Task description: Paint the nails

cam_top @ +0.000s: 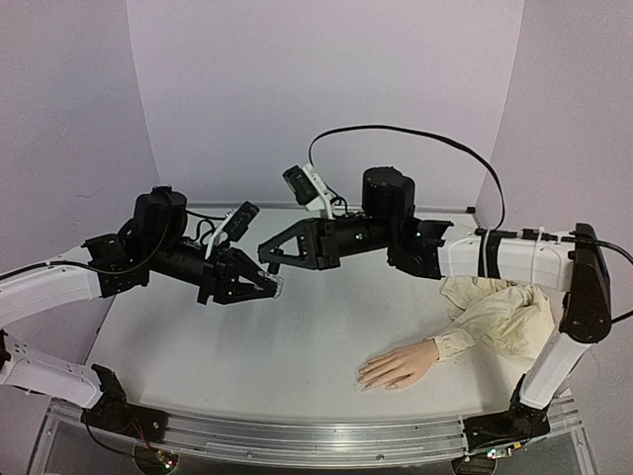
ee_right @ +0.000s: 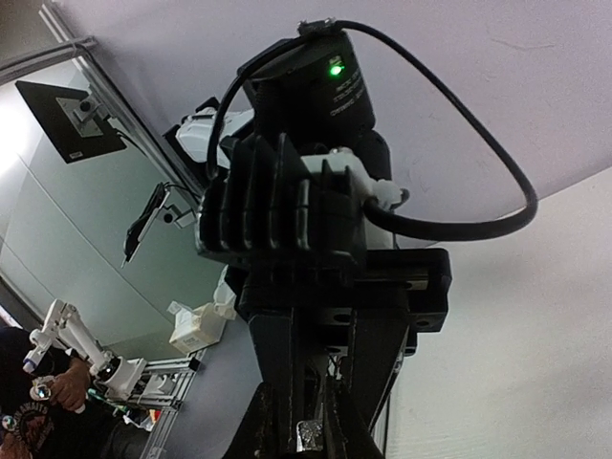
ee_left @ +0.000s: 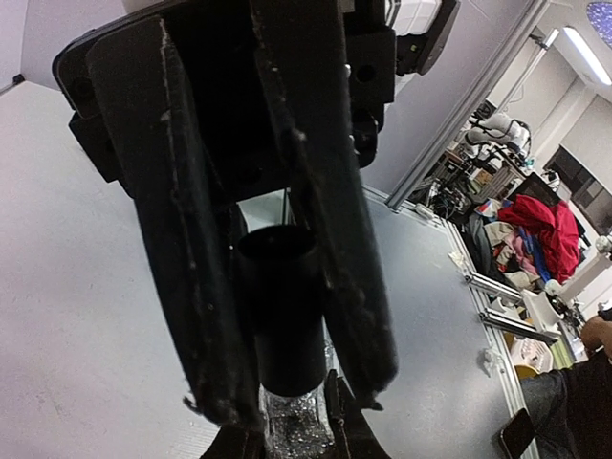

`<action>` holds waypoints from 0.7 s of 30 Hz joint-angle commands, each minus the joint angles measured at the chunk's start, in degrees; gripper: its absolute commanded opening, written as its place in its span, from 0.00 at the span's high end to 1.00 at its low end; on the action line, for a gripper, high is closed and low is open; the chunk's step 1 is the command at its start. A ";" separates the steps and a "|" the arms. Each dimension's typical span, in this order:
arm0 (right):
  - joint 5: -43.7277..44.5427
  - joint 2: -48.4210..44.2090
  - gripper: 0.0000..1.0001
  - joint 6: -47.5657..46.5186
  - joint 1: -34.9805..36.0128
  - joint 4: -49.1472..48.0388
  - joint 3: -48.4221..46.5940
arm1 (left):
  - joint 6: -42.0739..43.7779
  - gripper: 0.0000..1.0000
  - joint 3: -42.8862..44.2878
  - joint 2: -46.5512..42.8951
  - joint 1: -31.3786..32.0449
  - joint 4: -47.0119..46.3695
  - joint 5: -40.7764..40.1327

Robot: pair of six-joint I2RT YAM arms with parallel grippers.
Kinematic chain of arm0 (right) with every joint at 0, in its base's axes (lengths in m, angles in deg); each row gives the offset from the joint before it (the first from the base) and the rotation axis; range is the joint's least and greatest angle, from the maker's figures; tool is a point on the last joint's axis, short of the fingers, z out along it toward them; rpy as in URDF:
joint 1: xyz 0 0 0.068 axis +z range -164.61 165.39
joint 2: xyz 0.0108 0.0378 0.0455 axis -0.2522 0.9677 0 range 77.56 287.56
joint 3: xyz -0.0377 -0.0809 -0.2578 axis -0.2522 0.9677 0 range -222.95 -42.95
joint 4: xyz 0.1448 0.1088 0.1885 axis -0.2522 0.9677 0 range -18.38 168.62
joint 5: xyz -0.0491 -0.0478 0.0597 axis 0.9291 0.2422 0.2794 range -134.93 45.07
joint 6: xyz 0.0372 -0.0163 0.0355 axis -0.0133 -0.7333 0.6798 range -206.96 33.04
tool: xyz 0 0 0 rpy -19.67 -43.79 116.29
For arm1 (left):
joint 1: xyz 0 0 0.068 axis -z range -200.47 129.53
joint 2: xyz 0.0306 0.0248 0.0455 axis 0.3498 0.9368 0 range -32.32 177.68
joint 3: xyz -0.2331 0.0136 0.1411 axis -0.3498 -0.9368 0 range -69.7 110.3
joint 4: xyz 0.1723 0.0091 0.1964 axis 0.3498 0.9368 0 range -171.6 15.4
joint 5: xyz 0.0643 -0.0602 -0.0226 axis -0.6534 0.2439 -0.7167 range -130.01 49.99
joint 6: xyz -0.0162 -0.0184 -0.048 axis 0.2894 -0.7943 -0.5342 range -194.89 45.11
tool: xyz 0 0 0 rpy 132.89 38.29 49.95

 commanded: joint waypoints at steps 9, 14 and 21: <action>62.98 5.97 1.00 9.18 10.21 28.35 -4.37 | 5.14 1.00 3.36 -0.85 0.22 -12.13 -58.10; 76.90 8.66 1.00 10.99 14.28 33.84 -10.88 | 6.50 1.00 4.61 4.80 2.09 -17.17 -60.21; 64.05 2.41 0.91 -2.43 12.03 27.08 -7.44 | 5.74 1.00 -1.79 4.38 2.17 -16.81 -49.40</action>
